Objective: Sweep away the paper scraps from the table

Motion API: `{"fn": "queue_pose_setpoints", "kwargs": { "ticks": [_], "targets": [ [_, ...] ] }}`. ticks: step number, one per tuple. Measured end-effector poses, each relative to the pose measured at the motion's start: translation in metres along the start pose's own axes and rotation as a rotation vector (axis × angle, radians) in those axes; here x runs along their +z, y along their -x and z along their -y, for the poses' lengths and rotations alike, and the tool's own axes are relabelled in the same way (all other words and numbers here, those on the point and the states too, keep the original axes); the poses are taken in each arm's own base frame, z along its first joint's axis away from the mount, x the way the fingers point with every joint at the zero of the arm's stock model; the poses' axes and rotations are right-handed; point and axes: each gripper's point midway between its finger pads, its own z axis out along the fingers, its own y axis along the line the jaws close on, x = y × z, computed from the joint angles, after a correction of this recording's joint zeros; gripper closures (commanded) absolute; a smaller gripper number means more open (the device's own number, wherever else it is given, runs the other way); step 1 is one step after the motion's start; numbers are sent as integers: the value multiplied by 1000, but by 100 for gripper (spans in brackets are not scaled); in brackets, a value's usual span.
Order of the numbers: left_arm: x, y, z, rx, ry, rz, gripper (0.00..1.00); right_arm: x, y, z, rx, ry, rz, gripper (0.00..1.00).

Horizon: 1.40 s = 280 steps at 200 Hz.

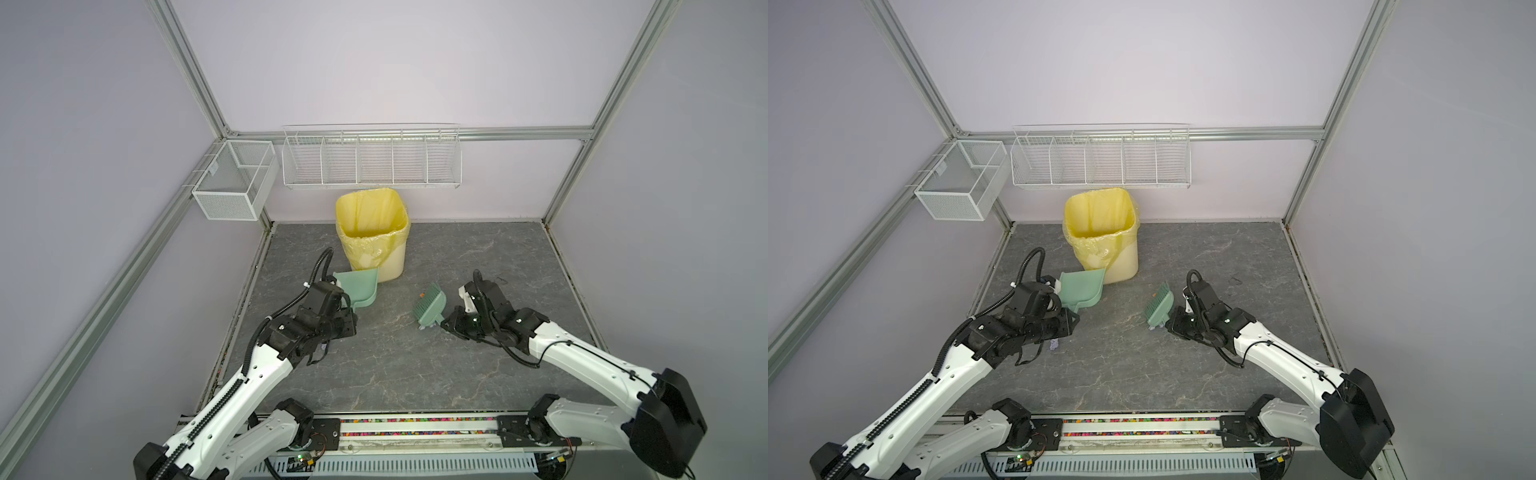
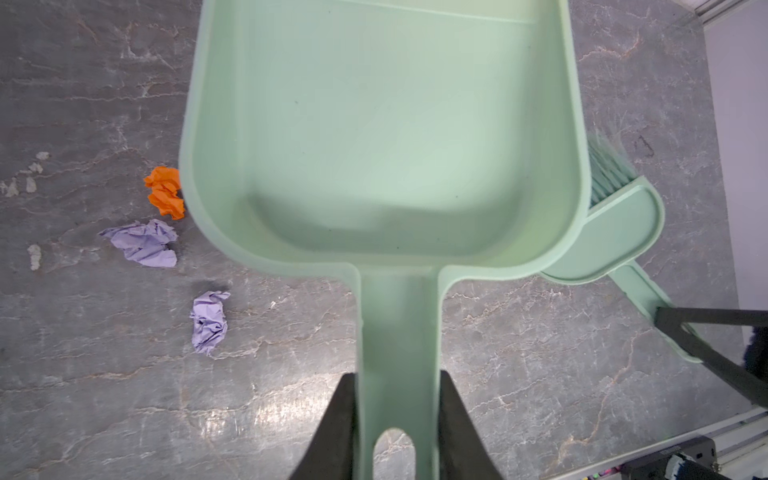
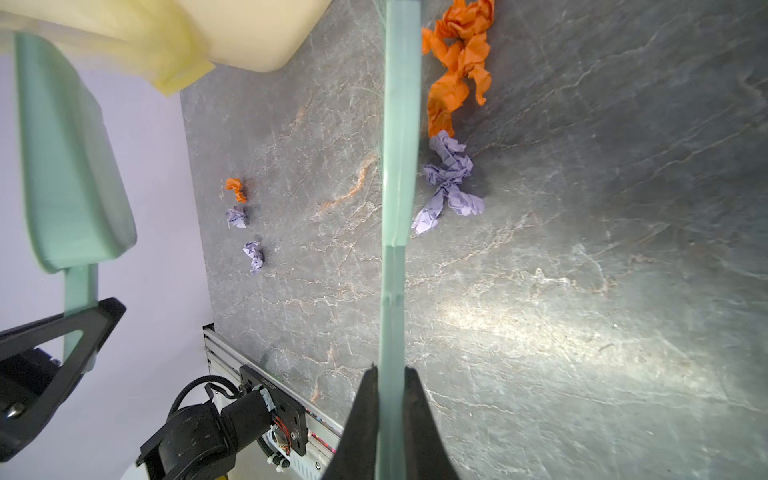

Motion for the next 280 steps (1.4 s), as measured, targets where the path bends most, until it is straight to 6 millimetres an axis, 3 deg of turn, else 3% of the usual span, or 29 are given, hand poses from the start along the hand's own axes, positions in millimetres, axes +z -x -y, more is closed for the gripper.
{"fn": "queue_pose_setpoints", "kwargs": {
  "ticks": [69, 123, 166, 227, 280],
  "targets": [
    [-5, -9, 27, 52, -32, 17, 100, -28, 25, -27, -105, 7, 65, 93],
    [-9, -22, 45, 96, -63, 16, 100, -43, 34, -21, -227, -90, 92, 93],
    [-8, -31, 55, 118, -79, 6, 100, -64, 56, -23, -357, -210, 135, 93],
    [-7, -55, 71, 149, -108, -29, 100, -57, 66, 4, -568, -403, 72, 93],
    [-4, -86, 84, 188, -125, -75, 100, -54, 88, 4, -682, -502, 65, 93]
  ]
}}
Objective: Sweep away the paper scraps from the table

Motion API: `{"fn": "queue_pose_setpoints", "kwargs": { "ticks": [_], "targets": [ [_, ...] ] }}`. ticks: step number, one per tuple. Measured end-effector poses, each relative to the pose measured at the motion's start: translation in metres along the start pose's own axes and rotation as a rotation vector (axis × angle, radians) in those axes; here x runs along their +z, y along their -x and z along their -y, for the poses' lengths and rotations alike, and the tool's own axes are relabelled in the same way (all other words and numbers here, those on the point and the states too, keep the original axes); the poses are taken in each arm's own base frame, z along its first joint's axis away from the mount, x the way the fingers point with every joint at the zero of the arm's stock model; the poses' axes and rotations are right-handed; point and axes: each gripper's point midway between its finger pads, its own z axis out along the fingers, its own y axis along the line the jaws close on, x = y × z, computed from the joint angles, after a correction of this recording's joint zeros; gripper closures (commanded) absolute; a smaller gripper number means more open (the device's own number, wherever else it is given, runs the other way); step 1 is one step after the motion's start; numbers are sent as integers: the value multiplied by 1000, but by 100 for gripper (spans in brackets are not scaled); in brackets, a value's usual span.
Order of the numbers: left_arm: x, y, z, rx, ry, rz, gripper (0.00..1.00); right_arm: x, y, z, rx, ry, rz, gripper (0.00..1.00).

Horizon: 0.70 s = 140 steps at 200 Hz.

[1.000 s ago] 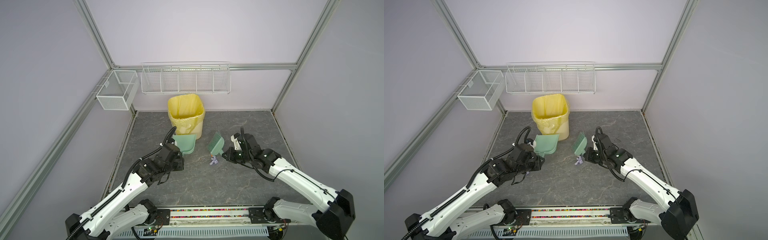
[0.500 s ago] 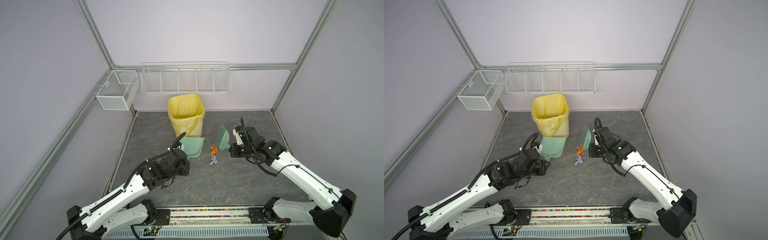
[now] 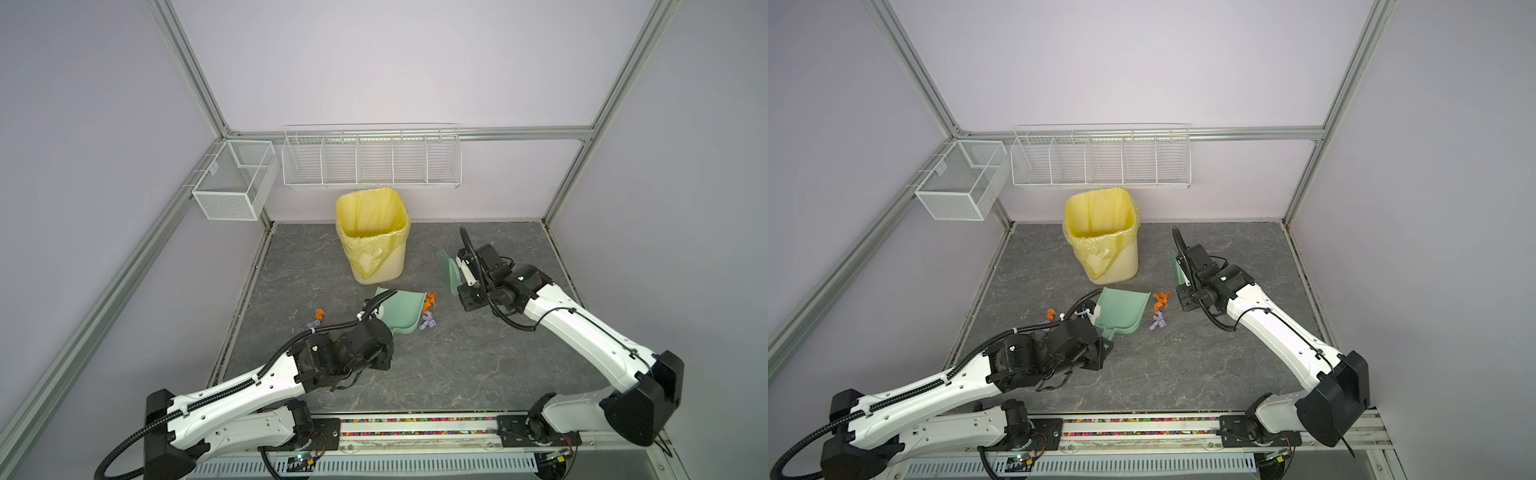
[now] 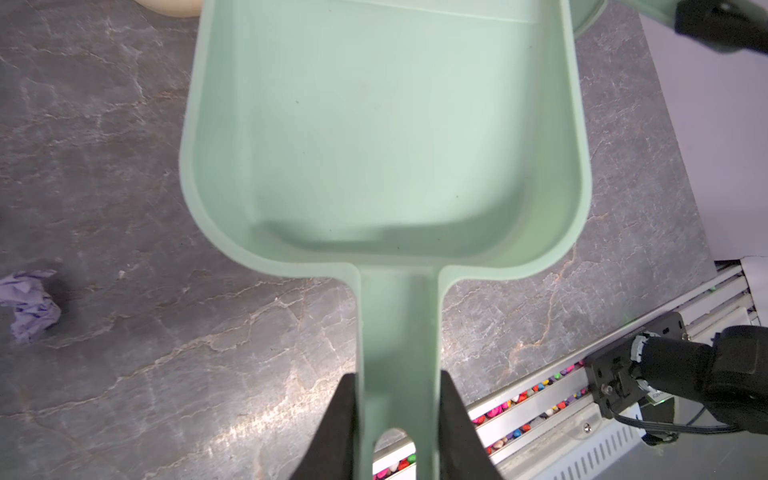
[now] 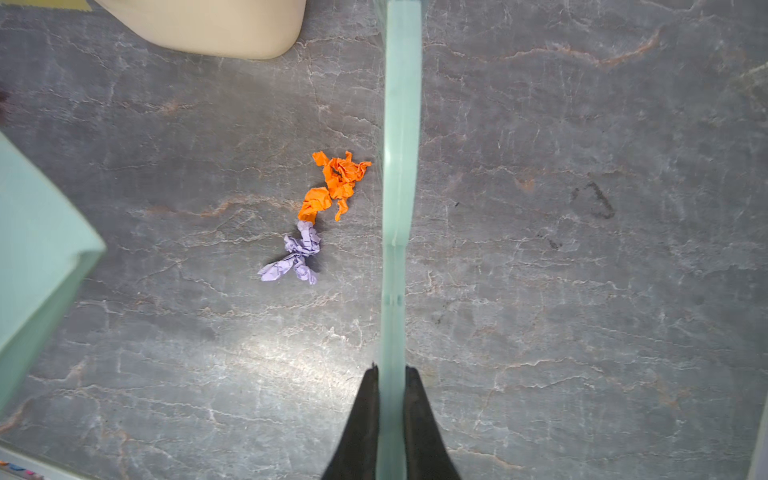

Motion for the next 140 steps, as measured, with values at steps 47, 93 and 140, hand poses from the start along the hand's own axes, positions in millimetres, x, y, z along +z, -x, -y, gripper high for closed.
{"fn": "queue_pose_setpoints", "kwargs": {
  "ticks": [47, 93, 140],
  "targets": [
    [15, -28, 7, 22, 10, -51, 100, 12, 5, 1, -83, -31, -40, 93],
    [26, -39, 14, 21, 14, -73, 100, 21, 12, 2, -140, -52, -68, 93],
    [31, -47, 17, 23, 17, -96, 100, 34, 12, 2, -185, -68, -104, 93]
  ]
}}
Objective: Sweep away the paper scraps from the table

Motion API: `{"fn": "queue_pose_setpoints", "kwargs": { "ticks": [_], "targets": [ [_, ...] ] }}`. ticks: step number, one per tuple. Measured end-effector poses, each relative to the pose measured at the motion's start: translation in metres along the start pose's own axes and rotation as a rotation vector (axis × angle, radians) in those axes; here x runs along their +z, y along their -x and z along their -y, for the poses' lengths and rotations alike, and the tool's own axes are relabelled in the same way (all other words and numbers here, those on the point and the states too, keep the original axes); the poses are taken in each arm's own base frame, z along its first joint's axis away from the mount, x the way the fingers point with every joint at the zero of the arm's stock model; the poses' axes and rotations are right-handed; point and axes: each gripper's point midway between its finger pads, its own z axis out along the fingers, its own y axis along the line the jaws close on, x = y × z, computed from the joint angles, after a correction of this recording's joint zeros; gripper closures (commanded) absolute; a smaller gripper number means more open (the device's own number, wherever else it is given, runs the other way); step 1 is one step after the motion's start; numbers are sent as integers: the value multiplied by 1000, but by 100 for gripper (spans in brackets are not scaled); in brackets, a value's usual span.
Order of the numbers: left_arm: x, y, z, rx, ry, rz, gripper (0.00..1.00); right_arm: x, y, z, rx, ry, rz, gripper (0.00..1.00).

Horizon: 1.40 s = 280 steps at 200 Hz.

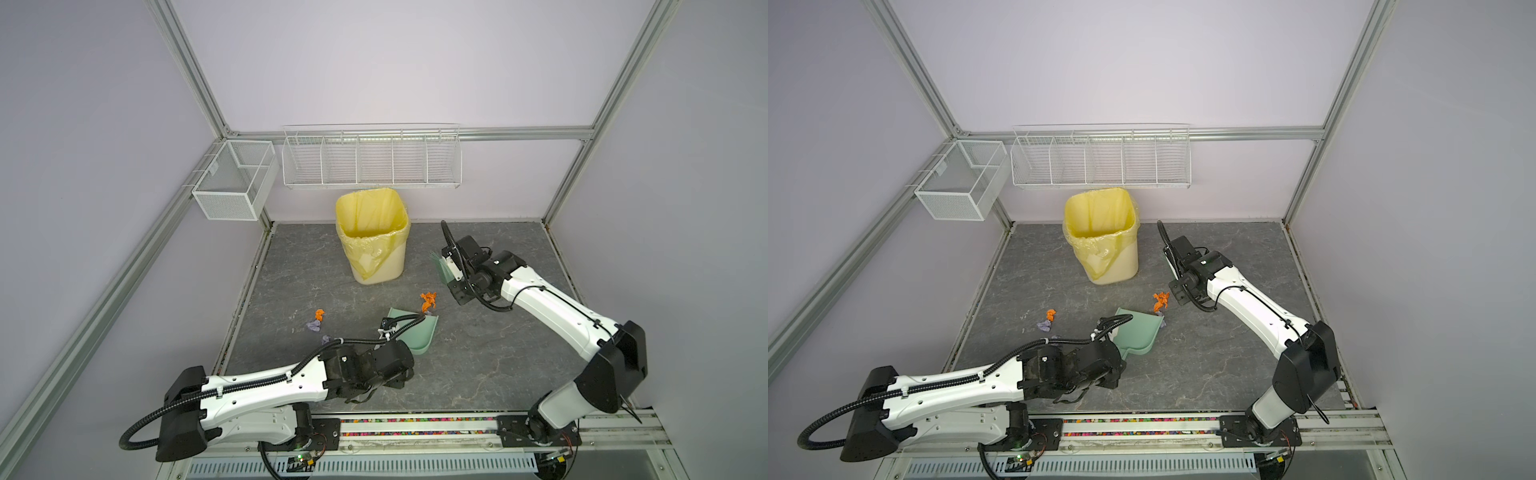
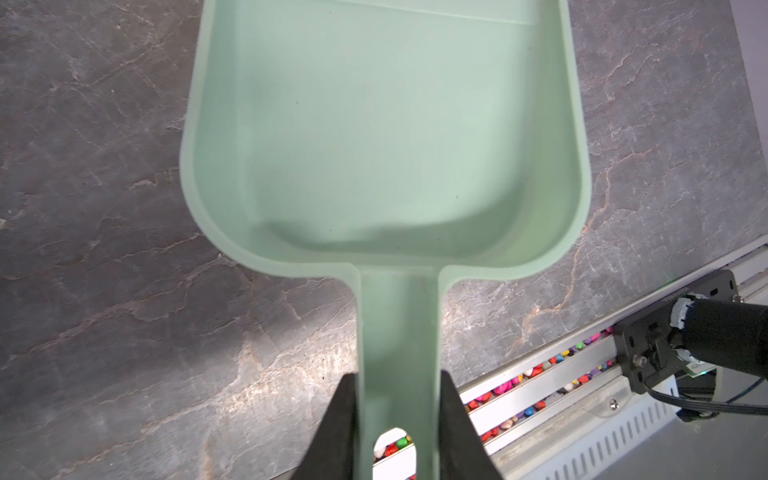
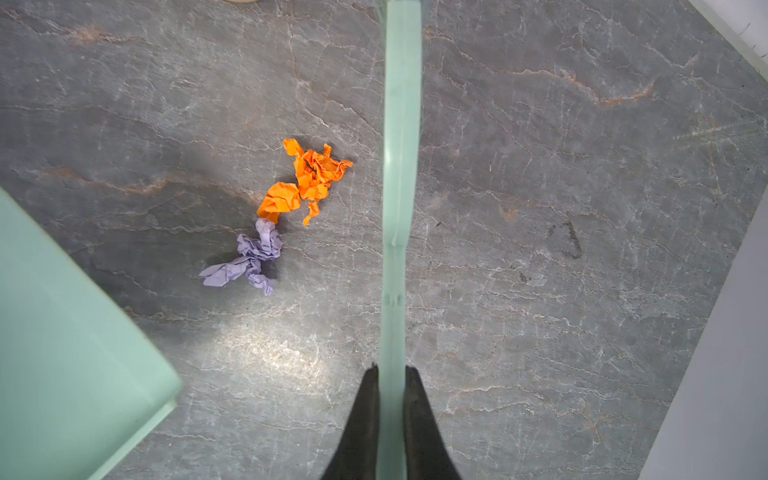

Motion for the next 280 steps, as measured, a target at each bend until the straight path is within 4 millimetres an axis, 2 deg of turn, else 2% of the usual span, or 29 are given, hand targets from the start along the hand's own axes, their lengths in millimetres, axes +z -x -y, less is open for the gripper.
{"fn": "queue_pose_setpoints", "kwargs": {
  "ticks": [43, 79, 144, 183, 249, 280],
  "targets": [
    [4, -7, -2, -2, 2, -12, 100, 13, 1, 1, -34, -26, -46, 93],
    [11, -14, -7, 7, 21, -29, 100, 16, 4, 5, -58, -51, -69, 93],
    [39, -23, 4, 10, 16, -66, 100, 26, 3, 7, -65, -82, -99, 93],
    [58, -37, 5, 9, 22, -115, 100, 32, 4, 10, -73, -105, -121, 93],
    [74, -46, 1, -12, 73, -151, 100, 45, 15, 5, -103, -107, -143, 93],
    [78, -43, 3, -19, 83, -153, 100, 52, 18, 1, -130, -117, -162, 93]
  ]
}}
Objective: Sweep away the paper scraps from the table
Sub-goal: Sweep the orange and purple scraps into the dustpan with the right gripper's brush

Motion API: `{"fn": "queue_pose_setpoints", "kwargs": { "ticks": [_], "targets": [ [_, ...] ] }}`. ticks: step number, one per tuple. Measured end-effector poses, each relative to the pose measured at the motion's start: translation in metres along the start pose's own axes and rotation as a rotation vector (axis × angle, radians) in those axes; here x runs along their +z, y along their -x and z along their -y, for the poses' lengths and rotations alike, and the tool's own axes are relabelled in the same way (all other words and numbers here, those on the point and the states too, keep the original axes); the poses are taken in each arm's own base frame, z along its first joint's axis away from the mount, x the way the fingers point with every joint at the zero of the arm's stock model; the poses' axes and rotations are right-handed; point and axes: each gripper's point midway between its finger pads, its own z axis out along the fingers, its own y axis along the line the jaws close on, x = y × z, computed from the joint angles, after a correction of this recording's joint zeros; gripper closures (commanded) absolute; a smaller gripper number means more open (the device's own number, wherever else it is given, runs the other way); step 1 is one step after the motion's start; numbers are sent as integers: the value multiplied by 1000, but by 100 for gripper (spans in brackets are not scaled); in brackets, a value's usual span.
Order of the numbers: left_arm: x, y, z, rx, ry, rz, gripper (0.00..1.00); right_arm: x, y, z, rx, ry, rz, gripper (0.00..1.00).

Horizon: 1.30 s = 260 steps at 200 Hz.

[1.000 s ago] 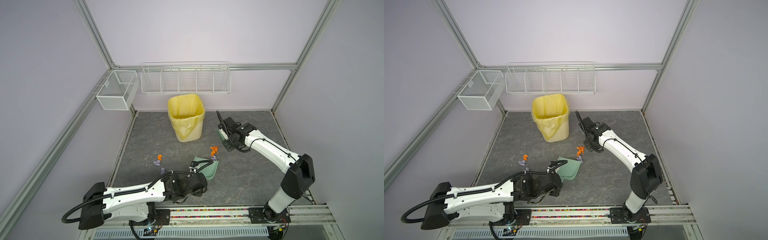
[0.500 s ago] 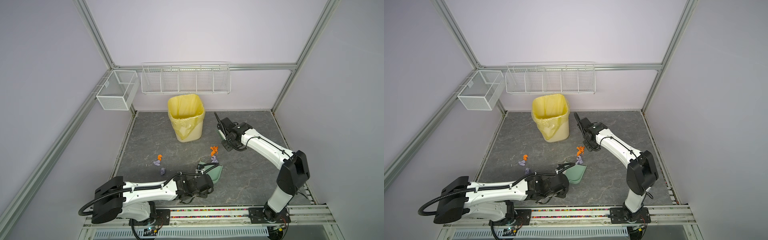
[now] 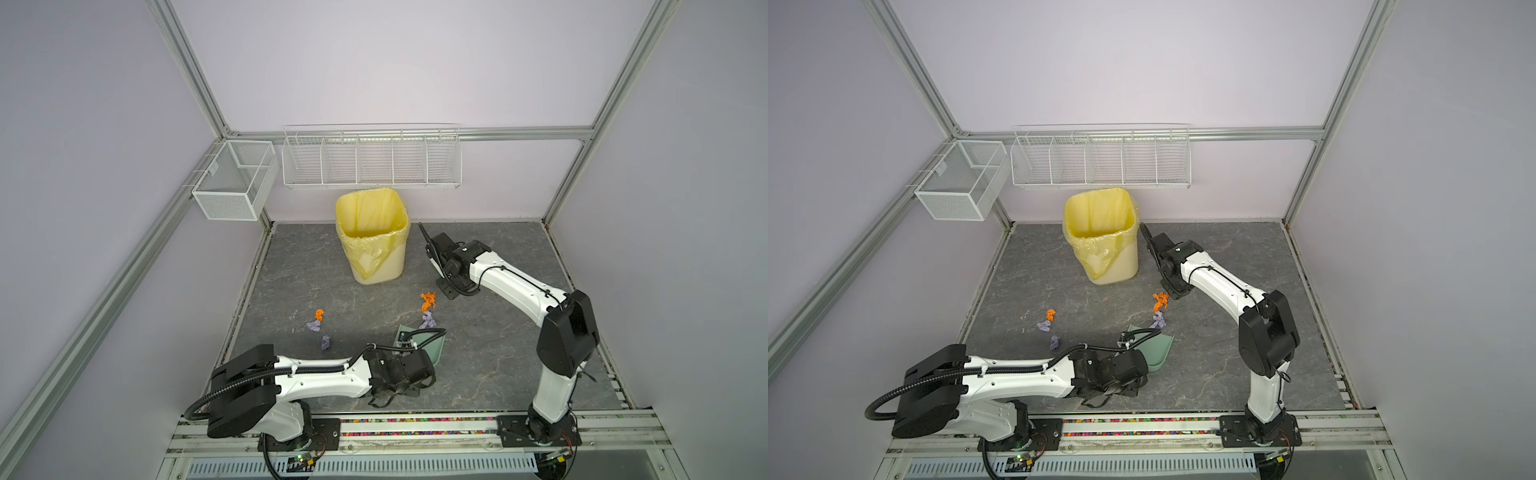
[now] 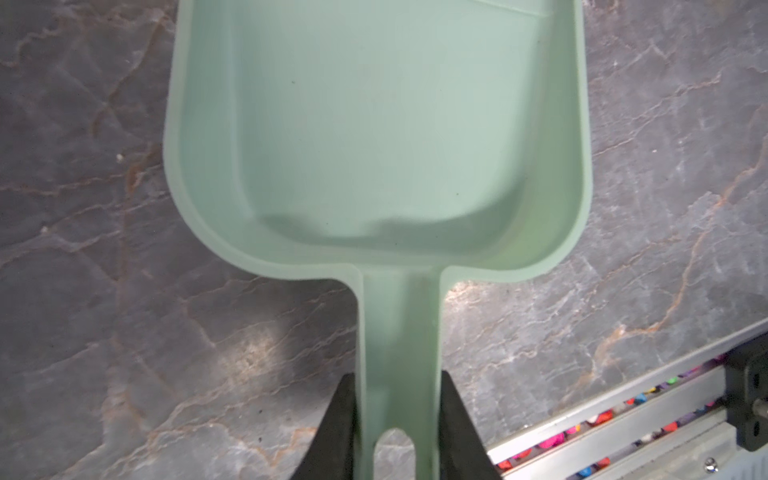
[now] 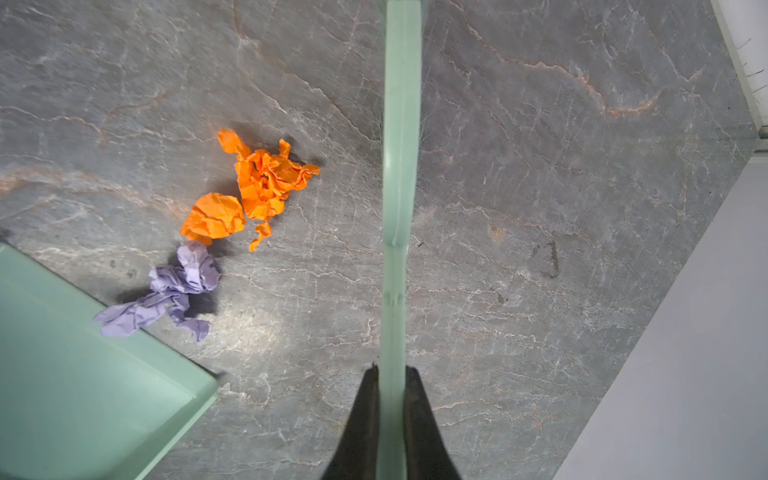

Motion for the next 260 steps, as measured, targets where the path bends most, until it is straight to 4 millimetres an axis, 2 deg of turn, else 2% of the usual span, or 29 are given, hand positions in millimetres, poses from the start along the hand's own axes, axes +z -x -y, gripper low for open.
{"fn": "queue_pose_setpoints", "kwargs": {
  "ticks": [74, 126, 173, 221, 260],
  "targets": [
    [4, 25, -18, -60, 28, 23, 100, 3, 2, -29, -102, 30, -34, 93],
    [8, 26, -21, -32, 41, 18, 100, -3, -6, -52, -149, 69, -50, 93],
    [12, 30, -21, -22, 44, 20, 100, -16, -24, -79, -202, 101, -65, 93],
    [13, 33, -22, -14, 46, 23, 100, -45, -53, -113, -240, 234, -56, 93],
    [13, 33, -22, -3, 46, 24, 100, -60, -72, -120, -230, 290, -51, 93]
  ]
}}
